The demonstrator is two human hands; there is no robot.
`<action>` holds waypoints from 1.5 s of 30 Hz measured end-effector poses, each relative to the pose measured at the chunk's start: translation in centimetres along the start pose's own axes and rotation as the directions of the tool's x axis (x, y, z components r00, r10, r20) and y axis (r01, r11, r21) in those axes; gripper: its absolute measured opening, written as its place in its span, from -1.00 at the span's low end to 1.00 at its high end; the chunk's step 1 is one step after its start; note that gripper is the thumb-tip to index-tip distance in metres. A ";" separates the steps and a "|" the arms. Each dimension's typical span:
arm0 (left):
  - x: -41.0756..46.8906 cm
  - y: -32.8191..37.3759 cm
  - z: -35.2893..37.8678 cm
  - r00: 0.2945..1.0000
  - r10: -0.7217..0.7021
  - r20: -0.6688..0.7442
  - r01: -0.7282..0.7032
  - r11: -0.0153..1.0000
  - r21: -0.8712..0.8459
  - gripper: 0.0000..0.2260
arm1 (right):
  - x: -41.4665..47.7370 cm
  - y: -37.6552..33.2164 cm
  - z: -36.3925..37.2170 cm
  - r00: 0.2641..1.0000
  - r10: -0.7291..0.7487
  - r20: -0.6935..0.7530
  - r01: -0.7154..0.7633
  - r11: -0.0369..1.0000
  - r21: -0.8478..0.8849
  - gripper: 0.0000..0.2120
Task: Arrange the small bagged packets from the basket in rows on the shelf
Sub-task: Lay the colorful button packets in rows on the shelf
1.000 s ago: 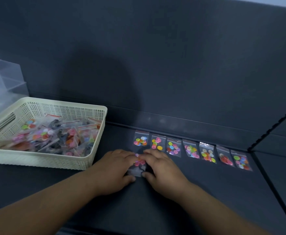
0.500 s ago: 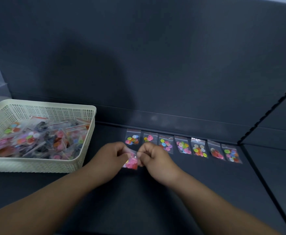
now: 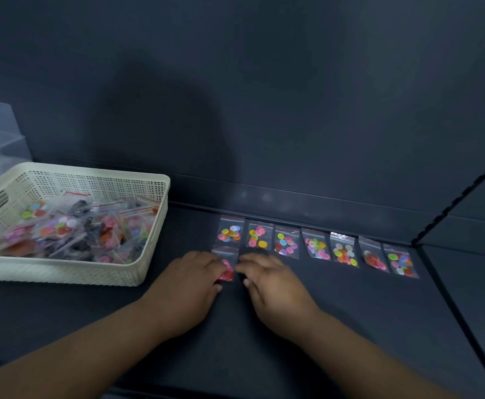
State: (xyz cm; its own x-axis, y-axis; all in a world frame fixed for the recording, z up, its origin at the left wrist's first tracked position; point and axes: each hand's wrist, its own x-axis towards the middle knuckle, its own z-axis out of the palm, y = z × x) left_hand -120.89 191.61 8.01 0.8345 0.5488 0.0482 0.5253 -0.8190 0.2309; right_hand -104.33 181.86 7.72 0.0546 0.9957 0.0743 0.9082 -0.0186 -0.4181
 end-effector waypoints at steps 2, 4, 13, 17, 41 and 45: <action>-0.1 -0.2 0.1 1.000 -0.002 0.009 0.001 0.998 0.070 -0.70 | 0.1 0.0 0.3 1.000 0.005 -0.019 -0.006 0.999 -0.039 -0.61; -0.1 -0.4 0.1 0.999 -0.019 -0.045 0.026 0.989 0.148 -0.72 | 0.5 0.1 0.3 0.999 0.012 -0.030 -0.014 0.997 -0.070 -0.57; -0.2 0.6 -0.5 0.988 -0.152 -0.005 0.145 0.936 0.321 -0.48 | 2.9 -0.1 -0.5 0.999 -0.016 -0.040 0.011 0.993 -0.115 -0.58; 0.7 0.0 -0.6 0.953 -0.301 0.044 0.276 0.917 0.289 -0.34 | 4.3 -0.3 -0.4 0.997 -0.018 0.073 0.031 0.982 -0.188 -0.51; 4.9 -0.9 -1.3 0.951 -0.303 0.061 0.287 0.939 0.189 -0.44 | 5.9 0.0 -0.8 0.992 -0.022 0.123 0.048 0.976 -0.212 -0.53; 5.0 -0.1 -2.8 0.963 -0.269 0.015 0.261 0.944 0.204 -0.43 | 6.4 -0.2 -1.6 0.997 -0.027 0.071 0.041 0.977 -0.209 -0.57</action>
State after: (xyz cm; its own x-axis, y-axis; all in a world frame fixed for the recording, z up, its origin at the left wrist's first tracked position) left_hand -117.27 194.92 10.95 0.6646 0.7466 -0.0303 0.7472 -0.6639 0.0322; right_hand -103.51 188.09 9.68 0.0008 0.9998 0.0207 0.9763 0.0037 -0.2163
